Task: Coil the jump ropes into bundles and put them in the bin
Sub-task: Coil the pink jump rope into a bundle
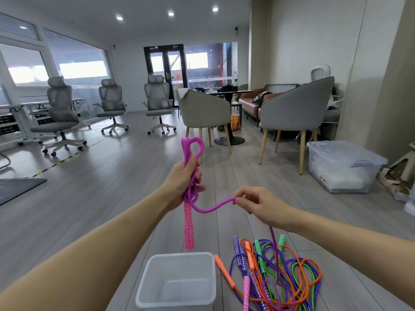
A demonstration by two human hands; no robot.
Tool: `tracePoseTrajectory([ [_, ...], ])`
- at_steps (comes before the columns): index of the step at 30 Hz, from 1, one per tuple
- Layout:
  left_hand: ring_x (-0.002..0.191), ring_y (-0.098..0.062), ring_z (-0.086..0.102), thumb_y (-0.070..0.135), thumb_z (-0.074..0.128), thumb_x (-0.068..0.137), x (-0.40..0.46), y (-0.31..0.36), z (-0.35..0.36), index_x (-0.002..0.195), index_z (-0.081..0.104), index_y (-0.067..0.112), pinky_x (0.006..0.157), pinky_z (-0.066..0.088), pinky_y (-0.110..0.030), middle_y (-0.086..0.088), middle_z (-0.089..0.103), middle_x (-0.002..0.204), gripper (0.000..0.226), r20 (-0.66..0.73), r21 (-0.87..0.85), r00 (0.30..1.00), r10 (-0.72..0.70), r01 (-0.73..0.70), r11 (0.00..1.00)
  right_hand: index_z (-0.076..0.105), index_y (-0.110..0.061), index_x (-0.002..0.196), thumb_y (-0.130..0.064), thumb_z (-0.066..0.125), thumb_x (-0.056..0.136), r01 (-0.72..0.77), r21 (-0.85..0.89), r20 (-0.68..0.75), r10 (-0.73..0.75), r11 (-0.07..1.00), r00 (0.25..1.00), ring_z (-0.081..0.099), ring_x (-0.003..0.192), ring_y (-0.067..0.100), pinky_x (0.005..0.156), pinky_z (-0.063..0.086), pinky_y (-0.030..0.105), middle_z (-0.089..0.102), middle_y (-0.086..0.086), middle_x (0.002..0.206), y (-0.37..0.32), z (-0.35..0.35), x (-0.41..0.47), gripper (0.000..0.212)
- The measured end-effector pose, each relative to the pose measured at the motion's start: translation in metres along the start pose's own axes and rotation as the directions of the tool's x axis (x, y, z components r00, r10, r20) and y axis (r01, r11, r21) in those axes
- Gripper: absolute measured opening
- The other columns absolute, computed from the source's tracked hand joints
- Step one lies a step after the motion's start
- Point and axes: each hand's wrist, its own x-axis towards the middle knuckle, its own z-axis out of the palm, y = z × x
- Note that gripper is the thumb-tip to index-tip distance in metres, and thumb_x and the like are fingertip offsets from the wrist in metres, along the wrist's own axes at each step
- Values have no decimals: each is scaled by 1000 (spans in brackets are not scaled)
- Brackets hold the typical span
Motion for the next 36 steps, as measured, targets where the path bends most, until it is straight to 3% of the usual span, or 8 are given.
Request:
tracePoseTrajectory([
  [4, 78, -30, 72, 38, 44, 107, -7, -5, 13, 109, 52, 4, 71, 63, -42, -11, 64, 84, 34, 130, 187, 991, -41, 16, 982, 69, -29, 103, -31, 58, 104, 82, -62, -79, -86, 995, 993, 50, 66, 3, 64, 43, 21, 58, -8, 74, -5, 6, 4, 11],
  [9, 85, -36, 73, 36, 40, 109, -14, -12, 21, 110, 49, 6, 81, 62, -45, -18, 74, 98, 32, 286, 306, 952, -112, 21, 952, 69, -34, 101, -42, 59, 100, 145, -137, -200, -171, 980, 965, 60, 74, 15, 71, 54, 49, 66, -7, 79, -6, 12, 8, 13],
  [16, 59, -19, 56, 37, 42, 109, -16, -15, 33, 111, 51, 9, 63, 55, -36, -7, 57, 75, 29, 371, 348, 916, -153, 16, 938, 68, -34, 97, -42, 60, 100, 149, -229, -325, -220, 962, 920, 62, 77, 10, 73, 55, 48, 67, -11, 81, -7, 11, 13, 12],
  [20, 54, -13, 43, 33, 52, 105, -16, -10, 32, 115, 52, 3, 54, 45, -26, -1, 51, 72, 31, 442, 428, 870, -219, 10, 904, 73, -30, 91, -58, 65, 89, 65, -225, -369, -147, 972, 918, 63, 74, 8, 70, 57, 44, 69, -11, 77, -2, 4, 12, 29],
  [24, 69, -17, 57, 21, 64, 99, -16, -11, 26, 113, 56, 6, 72, 56, -34, -5, 57, 83, 22, 488, 510, 800, -348, 62, 858, 75, -32, 93, -78, 56, 74, -9, -271, -339, -86, 963, 937, 64, 75, 5, 71, 58, 43, 70, -14, 79, 3, 2, 7, 53],
  [29, 97, -30, 70, 8, 58, 101, -16, -14, 21, 112, 57, 6, 91, 59, -42, -13, 68, 98, 11, 521, 461, 750, -407, 154, 874, 74, -29, 102, -47, 67, 94, 44, -253, -246, -108, 967, 963, 65, 81, 4, 78, 58, 41, 70, -14, 86, 4, 6, 4, 20],
  [31, 96, -28, 71, 2, 58, 100, -16, -17, 21, 113, 56, 5, 95, 58, -44, -15, 70, 104, 13, 509, 408, 767, -391, 185, 894, 72, -27, 105, -36, 62, 101, 78, -221, -211, -126, 972, 969, 64, 82, 5, 79, 57, 39, 69, -13, 88, 4, 5, 4, 14],
  [36, 65, -11, 54, 2, 55, 101, -19, -15, 19, 120, 50, 6, 69, 55, -31, -10, 72, 101, 20, 450, 364, 822, -348, 187, 913, 67, -28, 94, -39, 57, 103, -2, -192, -251, -47, 981, 967, 61, 75, 15, 75, 55, 44, 66, -3, 80, 16, -5, 8, 18],
])
